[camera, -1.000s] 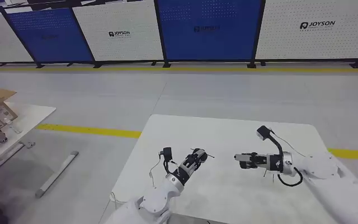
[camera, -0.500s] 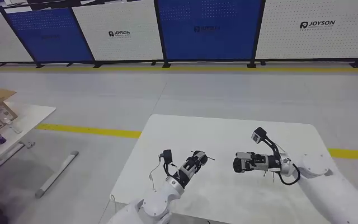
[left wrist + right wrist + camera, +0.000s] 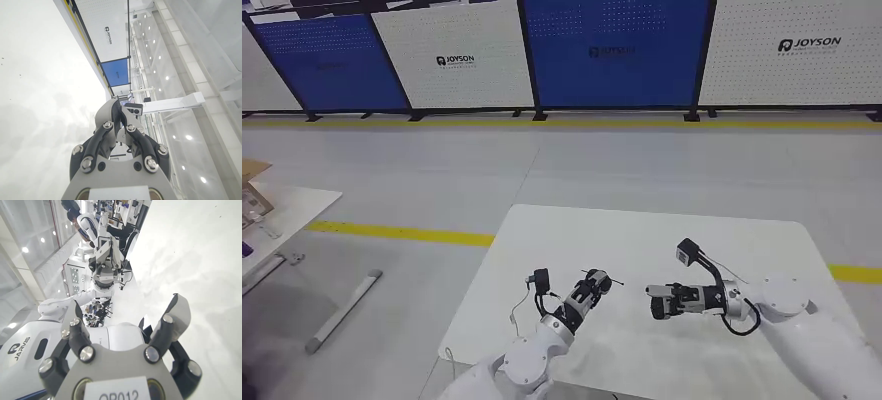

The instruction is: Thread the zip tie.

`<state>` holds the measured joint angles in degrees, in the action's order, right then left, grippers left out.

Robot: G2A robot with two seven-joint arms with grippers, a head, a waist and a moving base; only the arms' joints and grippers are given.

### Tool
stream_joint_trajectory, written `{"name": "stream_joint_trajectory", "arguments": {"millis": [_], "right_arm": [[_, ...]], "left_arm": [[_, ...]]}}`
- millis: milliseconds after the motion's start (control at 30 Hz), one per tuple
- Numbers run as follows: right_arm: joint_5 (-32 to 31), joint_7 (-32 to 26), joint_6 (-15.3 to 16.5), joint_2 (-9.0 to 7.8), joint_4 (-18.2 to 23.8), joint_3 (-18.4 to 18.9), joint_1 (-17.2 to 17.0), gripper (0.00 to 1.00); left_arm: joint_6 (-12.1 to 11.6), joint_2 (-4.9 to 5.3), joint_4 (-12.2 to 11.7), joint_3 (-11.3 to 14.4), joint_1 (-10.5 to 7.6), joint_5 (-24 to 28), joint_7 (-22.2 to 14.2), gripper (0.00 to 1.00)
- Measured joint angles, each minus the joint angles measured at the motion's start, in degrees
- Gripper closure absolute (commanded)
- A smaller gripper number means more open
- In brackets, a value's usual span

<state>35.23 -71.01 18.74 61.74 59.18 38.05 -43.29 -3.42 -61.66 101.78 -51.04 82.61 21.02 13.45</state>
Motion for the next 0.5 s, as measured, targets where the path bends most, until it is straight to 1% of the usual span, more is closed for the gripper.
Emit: {"name": "stream_joint_trajectory", "arguments": {"millis": [233,333,400,500], "right_arm": [[0.0,0.0,0.0,0.0,0.0,0.0,0.0,0.0],[-1.2,0.8,-0.7,0.12,1.0,-0.2,-0.2,0.0],[-2.4,-0.5,-1.3,0.55,1.5,-0.8,0.5,0.0],[0.7,-3.9,-0.1,2.04,-0.6,-1.7,2.2,0.0]], "left_arm": [[0.0,0.0,0.0,0.0,0.0,0.0,0.0,1.0],[-1.0,-0.09,0.3,-0.1,0.3,-0.8,-1.1,1.0],[-1.7,-0.07,0.5,-0.3,0.78,-1.6,-2.2,1.0],[-1.6,-0.05,0.9,-0.7,1.57,-1.0,-4.3,1.0]]}}
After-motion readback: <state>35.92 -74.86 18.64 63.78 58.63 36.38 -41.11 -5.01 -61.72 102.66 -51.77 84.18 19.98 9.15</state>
